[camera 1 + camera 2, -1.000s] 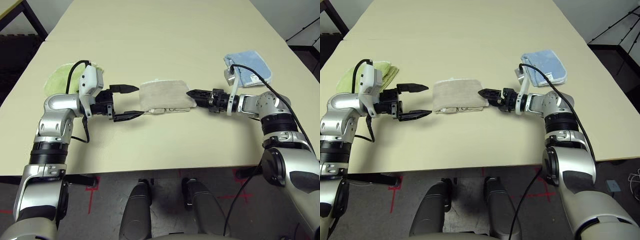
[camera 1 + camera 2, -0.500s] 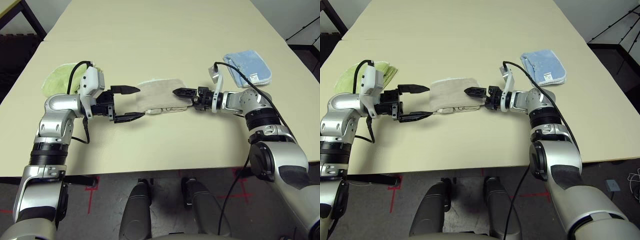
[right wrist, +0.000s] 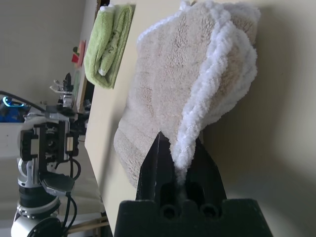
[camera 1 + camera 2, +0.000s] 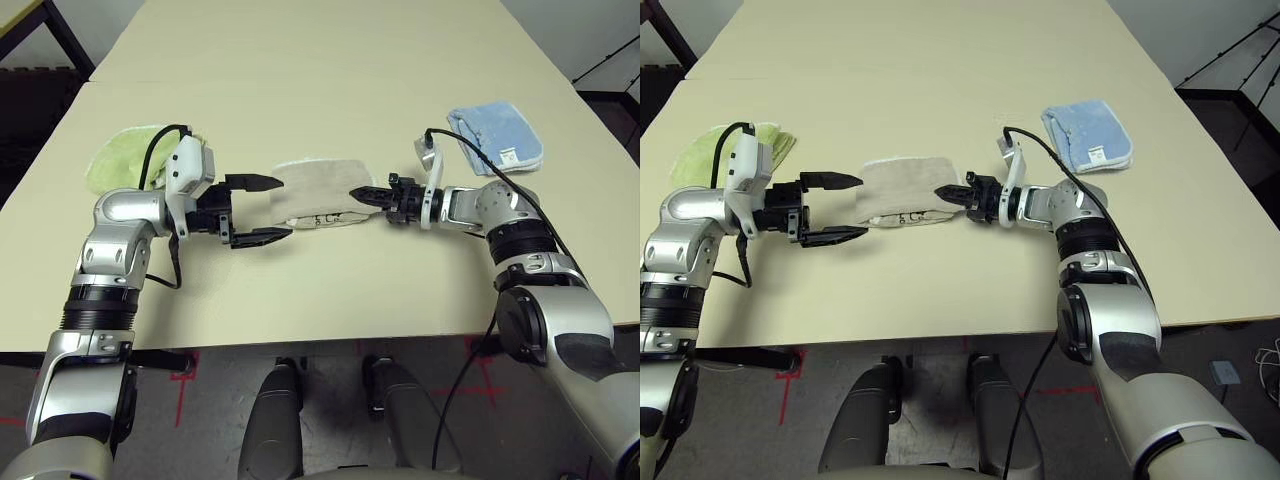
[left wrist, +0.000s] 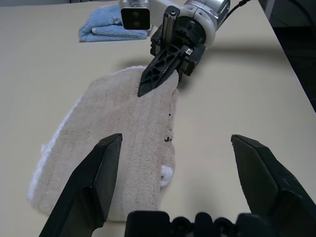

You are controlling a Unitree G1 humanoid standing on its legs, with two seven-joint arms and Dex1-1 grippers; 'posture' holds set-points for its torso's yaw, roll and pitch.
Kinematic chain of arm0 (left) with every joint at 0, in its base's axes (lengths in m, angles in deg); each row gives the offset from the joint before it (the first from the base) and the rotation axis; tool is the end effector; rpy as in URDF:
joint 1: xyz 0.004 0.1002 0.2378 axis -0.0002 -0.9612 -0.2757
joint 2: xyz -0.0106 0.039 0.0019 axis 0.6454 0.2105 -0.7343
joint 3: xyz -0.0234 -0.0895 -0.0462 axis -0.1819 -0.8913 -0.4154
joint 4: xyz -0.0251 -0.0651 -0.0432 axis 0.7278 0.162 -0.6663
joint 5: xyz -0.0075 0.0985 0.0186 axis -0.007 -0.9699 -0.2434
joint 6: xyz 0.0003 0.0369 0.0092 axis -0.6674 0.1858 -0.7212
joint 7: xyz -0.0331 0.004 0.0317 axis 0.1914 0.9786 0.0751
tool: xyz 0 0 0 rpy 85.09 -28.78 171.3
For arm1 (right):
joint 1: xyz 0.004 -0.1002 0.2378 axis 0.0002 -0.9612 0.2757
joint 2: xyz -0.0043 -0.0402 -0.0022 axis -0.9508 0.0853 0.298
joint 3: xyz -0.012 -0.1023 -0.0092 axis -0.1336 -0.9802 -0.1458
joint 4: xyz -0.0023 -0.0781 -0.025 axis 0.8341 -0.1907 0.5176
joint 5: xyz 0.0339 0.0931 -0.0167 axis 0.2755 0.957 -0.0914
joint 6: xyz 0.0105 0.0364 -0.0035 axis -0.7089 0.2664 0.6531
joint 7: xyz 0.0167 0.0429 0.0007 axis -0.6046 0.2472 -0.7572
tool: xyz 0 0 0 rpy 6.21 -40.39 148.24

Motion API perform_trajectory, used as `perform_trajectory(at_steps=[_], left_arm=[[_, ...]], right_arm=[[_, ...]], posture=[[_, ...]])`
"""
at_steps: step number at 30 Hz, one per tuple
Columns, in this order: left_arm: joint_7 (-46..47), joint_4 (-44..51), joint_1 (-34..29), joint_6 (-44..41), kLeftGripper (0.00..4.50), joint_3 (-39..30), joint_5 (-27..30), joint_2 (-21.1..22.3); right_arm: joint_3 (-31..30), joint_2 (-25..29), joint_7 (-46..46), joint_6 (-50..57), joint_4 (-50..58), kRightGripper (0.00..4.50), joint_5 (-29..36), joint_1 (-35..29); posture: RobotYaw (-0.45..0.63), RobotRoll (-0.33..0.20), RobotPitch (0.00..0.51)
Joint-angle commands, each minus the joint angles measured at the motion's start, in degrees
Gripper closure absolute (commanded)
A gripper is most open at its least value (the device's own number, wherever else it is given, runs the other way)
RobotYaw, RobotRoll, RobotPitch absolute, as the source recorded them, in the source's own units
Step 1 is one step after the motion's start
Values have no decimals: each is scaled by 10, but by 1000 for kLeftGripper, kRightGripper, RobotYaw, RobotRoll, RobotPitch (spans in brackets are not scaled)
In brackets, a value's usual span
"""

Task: Fold the towel and set it aside.

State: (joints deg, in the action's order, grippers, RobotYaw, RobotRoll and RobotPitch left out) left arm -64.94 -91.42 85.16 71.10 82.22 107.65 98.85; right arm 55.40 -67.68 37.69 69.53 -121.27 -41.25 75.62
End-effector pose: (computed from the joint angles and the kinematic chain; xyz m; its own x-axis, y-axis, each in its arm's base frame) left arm 0.2959 0.2612 0.1949 0.2980 -0.9306 -0.2124 0.9145 0.2146 0.3429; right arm 0.3457 -0.1582 0.1438 0.4512 0.8795 -0.1513 -0.4597 0.3744 0.8053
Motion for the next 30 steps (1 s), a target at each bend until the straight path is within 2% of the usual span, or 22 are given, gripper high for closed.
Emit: perform_trajectory(at_steps=[1, 4, 8, 11, 18, 26, 30], left_arm=[[-7, 2, -4, 0, 0, 10, 4, -1], [-7, 1, -6, -1, 0, 11, 3, -3], [2, 0, -8, -10, 0, 9, 6, -9], [21, 4, -11, -31, 0, 8, 5, -15], [42, 0, -11, -46, 0, 9, 1, -27], [41, 0, -11, -45, 0, 13, -1, -24], [42, 6, -17, -47, 0, 15, 1, -26]], right_arm=[[29, 13, 12, -1, 12, 4480, 17, -14], [67, 12, -1, -25, 35, 4480, 51, -13], [119, 1, 34, -115, 40, 4480, 70, 0], [153, -11, 88, -220, 23, 4480, 67, 18], [213, -11, 189, -491, -117, 4480, 55, 72], [232, 16, 245, -678, -222, 4480, 36, 109], [239, 22, 232, -707, -239, 4480, 41, 125]], posture=[[87, 0, 169], [80, 0, 167], [70, 0, 159], [55, 0, 149], [42, 0, 139], [38, 0, 131], [34, 0, 138]])
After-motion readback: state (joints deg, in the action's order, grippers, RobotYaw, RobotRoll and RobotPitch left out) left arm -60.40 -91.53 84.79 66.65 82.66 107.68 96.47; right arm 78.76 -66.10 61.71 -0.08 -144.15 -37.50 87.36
